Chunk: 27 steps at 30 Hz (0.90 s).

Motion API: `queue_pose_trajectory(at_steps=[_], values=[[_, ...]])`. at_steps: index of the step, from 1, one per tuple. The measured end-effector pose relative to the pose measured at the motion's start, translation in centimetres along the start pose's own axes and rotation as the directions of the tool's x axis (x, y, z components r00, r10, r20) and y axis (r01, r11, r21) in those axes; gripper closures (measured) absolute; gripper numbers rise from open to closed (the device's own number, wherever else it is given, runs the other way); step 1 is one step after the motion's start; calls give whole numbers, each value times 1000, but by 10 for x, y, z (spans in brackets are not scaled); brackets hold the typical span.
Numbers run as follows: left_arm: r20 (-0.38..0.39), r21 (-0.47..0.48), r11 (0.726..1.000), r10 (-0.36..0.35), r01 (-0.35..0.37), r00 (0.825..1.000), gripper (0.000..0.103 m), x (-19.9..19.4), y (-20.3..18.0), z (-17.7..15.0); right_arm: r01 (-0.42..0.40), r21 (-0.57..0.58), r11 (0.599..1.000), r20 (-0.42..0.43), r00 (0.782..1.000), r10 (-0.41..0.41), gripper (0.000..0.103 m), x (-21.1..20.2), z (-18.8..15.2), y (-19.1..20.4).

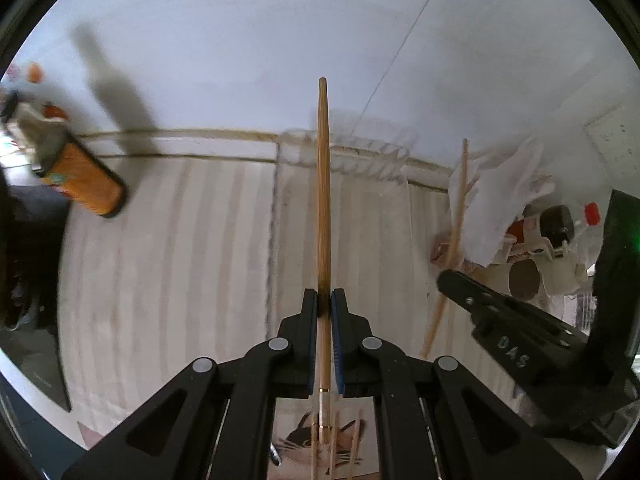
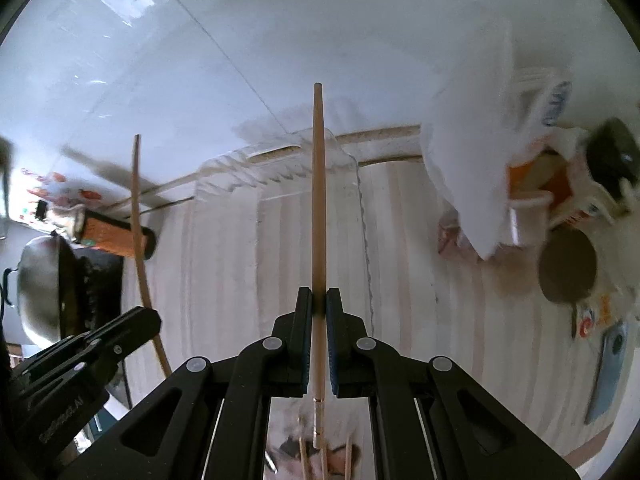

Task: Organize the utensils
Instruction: 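Carry the chopsticks over the clear basket and open both tools, then move both open tools back to the chopsticks on the placemat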

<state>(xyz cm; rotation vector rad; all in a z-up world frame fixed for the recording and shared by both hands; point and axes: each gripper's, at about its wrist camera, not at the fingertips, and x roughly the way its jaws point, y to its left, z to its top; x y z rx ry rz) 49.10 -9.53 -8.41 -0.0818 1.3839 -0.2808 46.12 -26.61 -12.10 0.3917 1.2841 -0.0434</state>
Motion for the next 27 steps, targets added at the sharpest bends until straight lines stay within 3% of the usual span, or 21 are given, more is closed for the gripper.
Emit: queue_pose_trajectory(at_steps=[7,10,13,14,15,17,18,20,21,22,24,27], values=[[-113,-7,999,-32,32,993,98,44,4,16,47,-38,998,-70,996,-49,96,41,19,5],[-122,-8,1000,-6,5,992,96,47,8,15,60,-50,997,-118,991,-65,95,52,22,7],[-85,10,998,59,-58,995,91,39,9,12,65,-44,997,-126,990,-70,75,53,19,0],[-67,19,996,83,-81,994,84,35,9,11,72,-41,997,-120,990,-77,64,50,17,-3],[-51,25,993,115,-114,992,78,32,11,10,74,-42,996,-112,991,-79,60,45,15,-3],[-5,24,986,167,-167,986,51,23,15,5,93,-46,995,-87,991,-97,58,36,11,-4],[20,17,984,179,-179,984,45,18,18,3,99,-46,994,-76,992,-102,56,31,9,-5],[79,7,973,231,-232,970,22,10,22,-2,118,-48,992,-47,992,-120,51,19,3,-5],[118,2,968,248,-250,962,17,5,24,-6,130,-47,990,-28,991,-131,46,13,-2,-6],[143,3,966,256,-259,956,6,1,24,-10,140,-46,989,-6,990,-140,42,7,-7,-8],[182,12,964,258,-264,949,0,-5,26,-18,155,-44,987,37,987,-154,23,-6,-16,-12],[217,15,958,278,-288,936,0,-12,25,-32,174,-31,984,101,980,-170,10,-22,-33,-15]])
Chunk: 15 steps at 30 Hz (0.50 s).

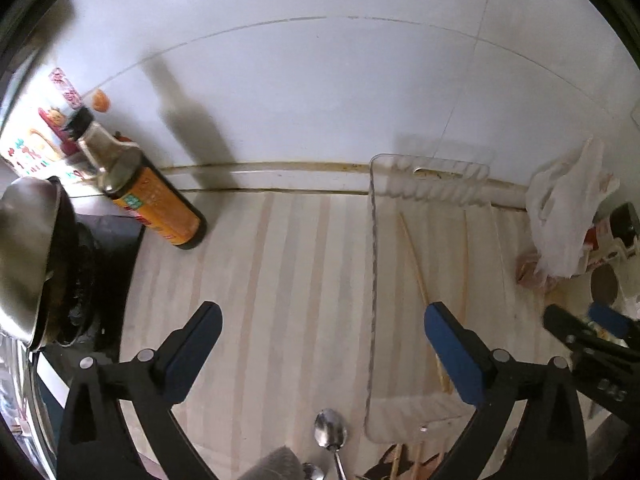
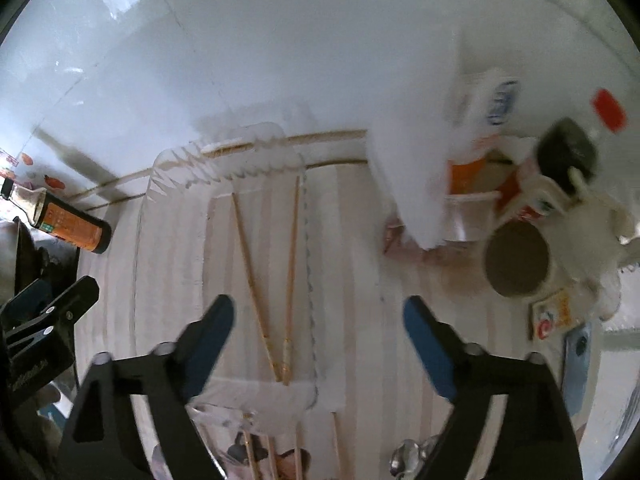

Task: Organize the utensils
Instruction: 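Move both open tools back to the chopsticks on the placemat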

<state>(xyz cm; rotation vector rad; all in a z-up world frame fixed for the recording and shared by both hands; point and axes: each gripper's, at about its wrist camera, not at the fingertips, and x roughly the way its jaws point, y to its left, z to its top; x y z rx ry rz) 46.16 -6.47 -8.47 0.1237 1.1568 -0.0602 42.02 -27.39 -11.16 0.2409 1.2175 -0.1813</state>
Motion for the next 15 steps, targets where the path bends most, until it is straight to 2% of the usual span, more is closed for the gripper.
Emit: queue_pose_trajectory(at_steps=[6,11,13,14,15], values=[[46,-12,999,34,-33,998,0,-18,1,-31,34,44,998,80,996,-37,9,-30,-41,-20],[34,1,998,55,-55,998,0,-25,-1,-76,34,81,996,61,997,-39,11,-37,-86,-42],[7,20,998,62,-62,998,0,-21,-2,-100,30,94,995,31,999,-33,31,-32,-107,-49],[-18,31,998,59,-58,998,0,-17,-5,-113,28,101,994,8,1000,-29,52,-28,-119,-53],[-45,41,998,49,-47,998,1,-11,-8,-126,20,111,994,-20,1000,-17,61,-23,-131,-57]])
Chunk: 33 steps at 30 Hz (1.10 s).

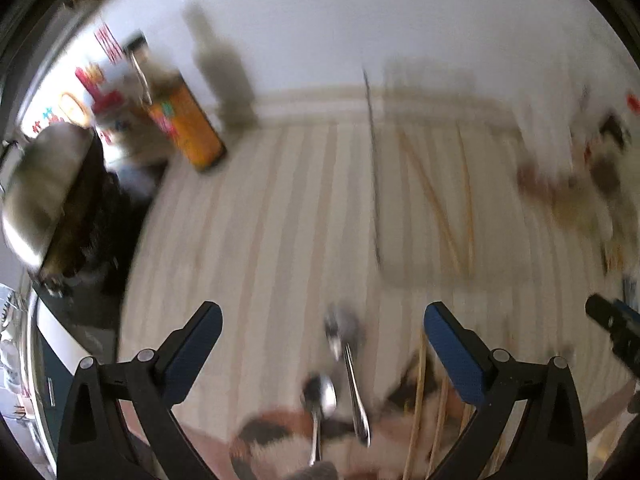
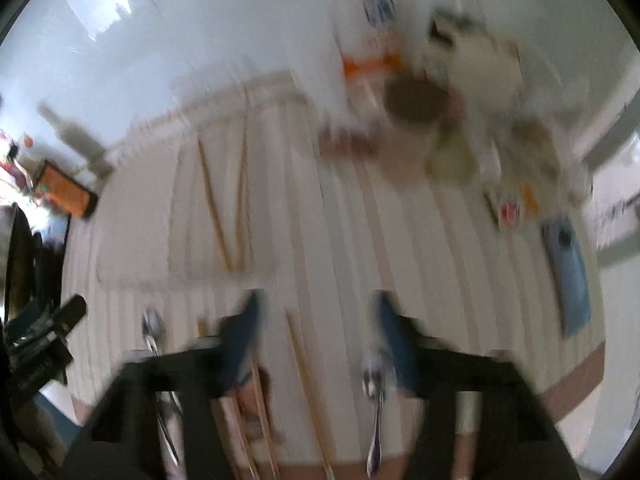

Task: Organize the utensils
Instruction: 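Move both open tools back to the chopsticks on the placemat, then grasp a chopstick with the left tool while the right tool grasps another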

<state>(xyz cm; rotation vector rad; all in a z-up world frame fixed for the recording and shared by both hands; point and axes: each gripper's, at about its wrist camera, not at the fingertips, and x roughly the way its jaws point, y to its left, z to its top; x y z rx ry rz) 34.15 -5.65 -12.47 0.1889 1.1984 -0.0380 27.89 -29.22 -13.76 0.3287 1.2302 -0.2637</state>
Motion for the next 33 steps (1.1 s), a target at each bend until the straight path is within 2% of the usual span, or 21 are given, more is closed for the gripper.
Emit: queue_pose_trajectory(at_steps=[1,3,5,8,9,11,12,14,15,16,17,21,22,23,24,29,33], values=[[-32,10,1000,-15,15,999,2,6,-4,-13,-11,6,1000,-26,1000,11,63,5,-10,-4],[-119,31,998,-55,59,991,11,24,-14,-38,-29,15,999,-74,997,30,72,15,-32,-13],[-205,42,993,-96,107,974,33,40,-26,-59,-41,28,999,-114,993,44,72,22,-48,-21],[-288,47,986,-141,161,947,45,61,-42,-79,-55,32,998,-170,984,60,72,34,-68,-27],[-306,49,984,-147,170,940,47,66,-46,-82,-64,33,997,-183,981,69,72,37,-72,-27],[-322,64,982,-146,176,935,59,72,-55,-87,-71,25,997,-218,973,74,72,44,-82,-24],[-328,75,982,-138,171,935,62,75,-58,-89,-71,17,997,-227,971,73,72,46,-85,-22],[-340,80,981,-141,178,930,80,80,-62,-92,-74,1,997,-240,968,72,72,49,-89,-18],[-331,80,982,-138,173,933,82,79,-62,-92,-71,-10,997,-247,967,67,72,52,-91,-15],[-327,82,982,-134,169,935,94,79,-62,-91,-69,-20,997,-253,966,61,72,54,-93,-13],[-330,75,982,-139,173,934,98,81,-60,-92,-66,-34,997,-262,963,55,72,58,-94,-10],[-331,47,985,-144,169,932,99,82,-51,-93,-39,-87,995,-292,956,12,73,73,-98,1],[-333,42,985,-143,167,932,99,83,-49,-93,-23,-118,993,-265,964,-9,79,73,-100,5],[-333,39,985,-143,166,932,99,82,-47,-94,7,-147,989,-268,962,-46,94,77,-105,9],[-334,38,986,-143,165,932,99,82,-45,-95,19,-153,988,-259,964,-59,95,79,-107,11],[-333,31,986,-145,164,932,99,83,-39,-93,13,-131,991,-301,952,-52,96,86,-133,5],[-333,34,986,-143,163,932,98,85,-33,-91,12,-118,993,-304,952,-48,96,89,-146,-2]])
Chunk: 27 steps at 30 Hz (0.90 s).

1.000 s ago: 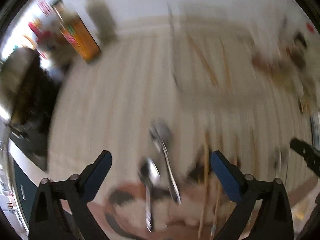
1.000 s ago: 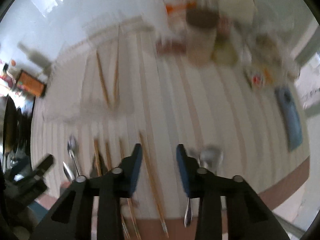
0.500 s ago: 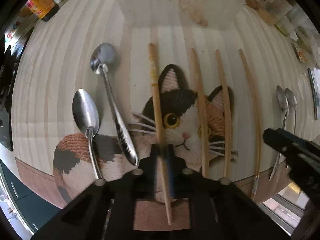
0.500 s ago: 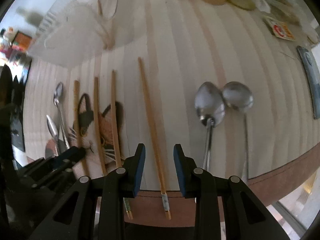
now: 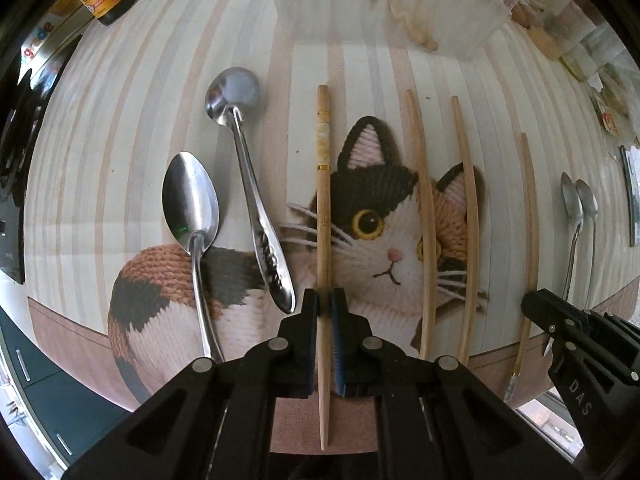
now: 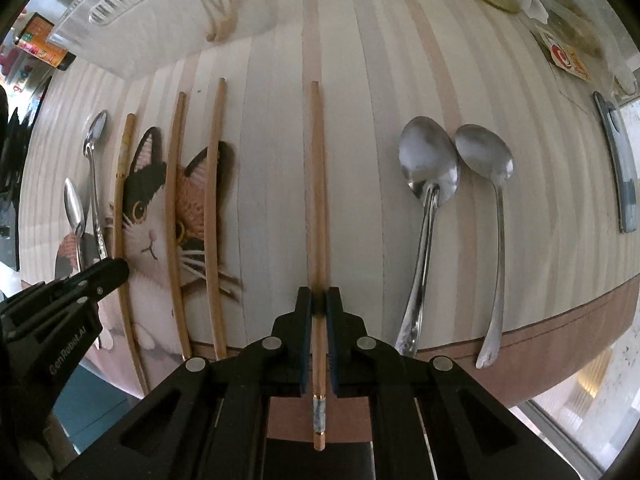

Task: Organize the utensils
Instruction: 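Grasp a chopstick with the left tool while the right tool grasps another, then lift and carry both held chopsticks toward the clear basket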

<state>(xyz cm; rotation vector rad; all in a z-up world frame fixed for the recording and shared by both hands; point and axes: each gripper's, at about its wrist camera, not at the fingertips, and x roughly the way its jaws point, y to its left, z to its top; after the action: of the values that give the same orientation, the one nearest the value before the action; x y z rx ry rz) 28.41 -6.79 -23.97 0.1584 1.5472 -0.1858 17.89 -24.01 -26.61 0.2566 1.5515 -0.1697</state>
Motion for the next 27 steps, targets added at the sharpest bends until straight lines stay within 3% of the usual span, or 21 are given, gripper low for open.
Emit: queue_pose_trajectory(at_steps=[17,21,27], values=[[3,12,1000,15,-15,1000,98,0,-19,-11,25,-63,998,-45,999,-28,95,0,14,6],[13,7,1000,25,-25,1000,99,0,-20,-16,51,-100,994,-35,998,-55,95,-2,14,20],[65,7,999,45,-45,997,99,-21,-19,-31,34,-60,998,6,999,-34,96,-8,3,17]])
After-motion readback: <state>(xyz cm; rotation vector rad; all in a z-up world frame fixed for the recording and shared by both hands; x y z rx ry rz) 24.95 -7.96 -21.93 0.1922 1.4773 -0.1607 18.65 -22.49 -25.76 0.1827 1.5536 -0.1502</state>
